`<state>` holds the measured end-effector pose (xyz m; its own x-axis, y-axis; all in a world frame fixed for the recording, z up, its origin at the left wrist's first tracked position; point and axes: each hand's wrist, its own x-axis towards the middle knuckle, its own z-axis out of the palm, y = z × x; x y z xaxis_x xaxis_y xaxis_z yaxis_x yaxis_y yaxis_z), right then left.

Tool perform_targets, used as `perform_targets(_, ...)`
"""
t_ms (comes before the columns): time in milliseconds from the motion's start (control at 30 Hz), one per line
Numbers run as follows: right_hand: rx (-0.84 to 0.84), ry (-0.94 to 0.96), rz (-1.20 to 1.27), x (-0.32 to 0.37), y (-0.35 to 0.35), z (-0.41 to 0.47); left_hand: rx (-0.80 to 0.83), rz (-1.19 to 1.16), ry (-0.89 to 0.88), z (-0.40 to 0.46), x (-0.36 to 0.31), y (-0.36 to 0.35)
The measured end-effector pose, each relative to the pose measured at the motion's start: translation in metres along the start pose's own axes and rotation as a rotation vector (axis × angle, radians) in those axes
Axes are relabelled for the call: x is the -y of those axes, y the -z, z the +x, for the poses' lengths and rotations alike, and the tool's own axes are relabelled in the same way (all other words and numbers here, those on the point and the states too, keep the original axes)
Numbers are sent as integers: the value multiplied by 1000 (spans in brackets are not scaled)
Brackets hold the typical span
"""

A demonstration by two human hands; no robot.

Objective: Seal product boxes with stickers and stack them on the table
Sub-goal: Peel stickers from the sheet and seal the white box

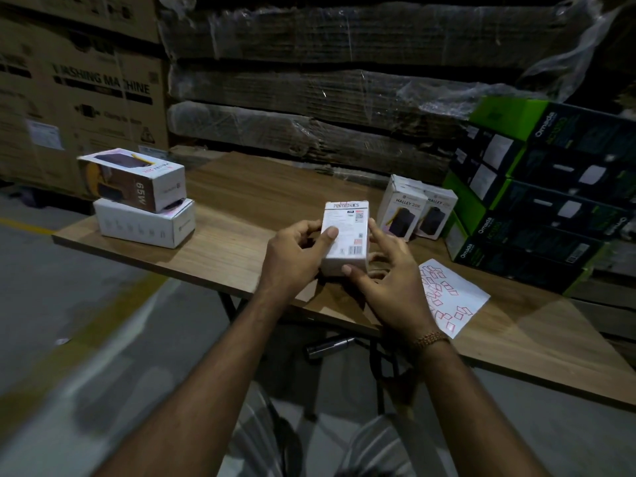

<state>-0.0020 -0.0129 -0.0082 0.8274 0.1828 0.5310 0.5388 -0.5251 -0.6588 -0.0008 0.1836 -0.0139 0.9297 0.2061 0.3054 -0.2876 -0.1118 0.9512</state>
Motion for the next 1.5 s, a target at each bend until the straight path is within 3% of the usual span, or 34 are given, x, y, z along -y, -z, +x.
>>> perform_targets(367,-139,-208,266,-19,-3,1,170,-47,-37,-4,-2,2)
perform_targets(500,-169,-216,246,-16,0,-1,213,0,-81,-5,-1,2)
perform_targets(633,-77,-131,136,-11,3,-6,163,126,-152,-4,-2,4)
perform_targets(733,-116,-104,34,-13,2,-5,142,113,-130,-5,-3,4)
perform_targets(1033,-292,-121,4,-7,1,-8,58,253,-217,-12,-8,0)
perform_targets(1300,-251,-208,13,-11,-2,-6,73,371,-211,-7,-4,-2)
perform_targets(1500,-255,-220,37,-10,-1,-6,61,328,-215,-7,-4,-1)
